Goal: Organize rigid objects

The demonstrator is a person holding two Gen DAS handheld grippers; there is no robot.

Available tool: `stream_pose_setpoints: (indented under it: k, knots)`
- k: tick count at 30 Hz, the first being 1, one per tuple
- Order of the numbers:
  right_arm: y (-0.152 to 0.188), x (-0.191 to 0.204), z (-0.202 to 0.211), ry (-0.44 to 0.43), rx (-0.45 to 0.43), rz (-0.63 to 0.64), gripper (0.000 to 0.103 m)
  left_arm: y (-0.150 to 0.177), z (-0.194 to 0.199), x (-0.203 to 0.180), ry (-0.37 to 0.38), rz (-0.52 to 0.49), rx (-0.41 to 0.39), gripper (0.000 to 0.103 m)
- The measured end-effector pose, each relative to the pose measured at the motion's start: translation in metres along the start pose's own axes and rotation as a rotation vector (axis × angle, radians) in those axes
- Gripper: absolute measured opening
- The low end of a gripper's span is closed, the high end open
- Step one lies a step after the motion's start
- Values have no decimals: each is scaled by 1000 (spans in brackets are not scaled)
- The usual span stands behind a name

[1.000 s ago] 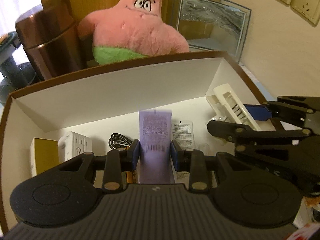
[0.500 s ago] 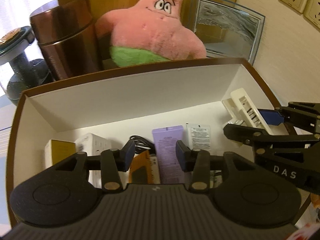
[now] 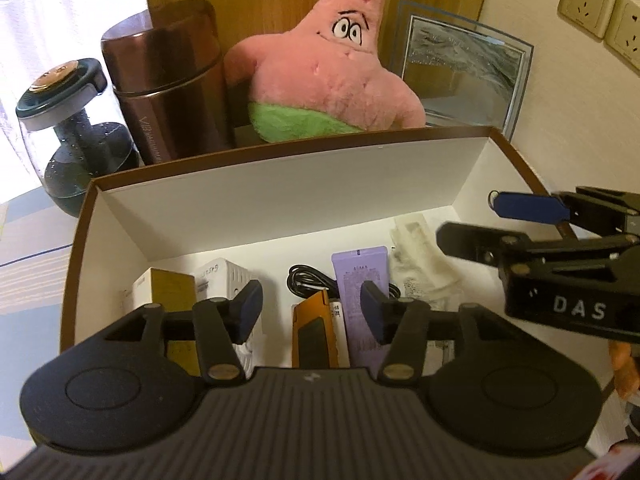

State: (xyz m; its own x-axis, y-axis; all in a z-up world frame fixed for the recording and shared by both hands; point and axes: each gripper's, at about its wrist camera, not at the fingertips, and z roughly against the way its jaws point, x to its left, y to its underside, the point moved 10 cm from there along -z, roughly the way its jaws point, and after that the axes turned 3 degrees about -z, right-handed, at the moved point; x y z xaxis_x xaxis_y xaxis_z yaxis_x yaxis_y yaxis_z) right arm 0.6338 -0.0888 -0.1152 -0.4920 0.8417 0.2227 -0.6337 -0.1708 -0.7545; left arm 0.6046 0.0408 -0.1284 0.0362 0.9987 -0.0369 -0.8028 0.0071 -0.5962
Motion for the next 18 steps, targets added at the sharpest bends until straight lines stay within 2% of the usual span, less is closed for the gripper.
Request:
stream_pose_setpoints:
  k: [5, 8, 13, 18]
  knots:
    - [13, -2, 14, 1, 27, -16, 64, 4, 12, 2, -2, 8, -13, 54]
    - [20, -3, 22, 0, 35, -30, 65, 5, 19, 2, -8, 10, -25, 60]
    - [27, -2, 36, 2, 39, -52, 66, 7, 35, -1, -6, 13, -47, 60]
    - [35, 3, 53, -2, 41, -73, 67, 10, 58, -5, -47, -23, -82, 63]
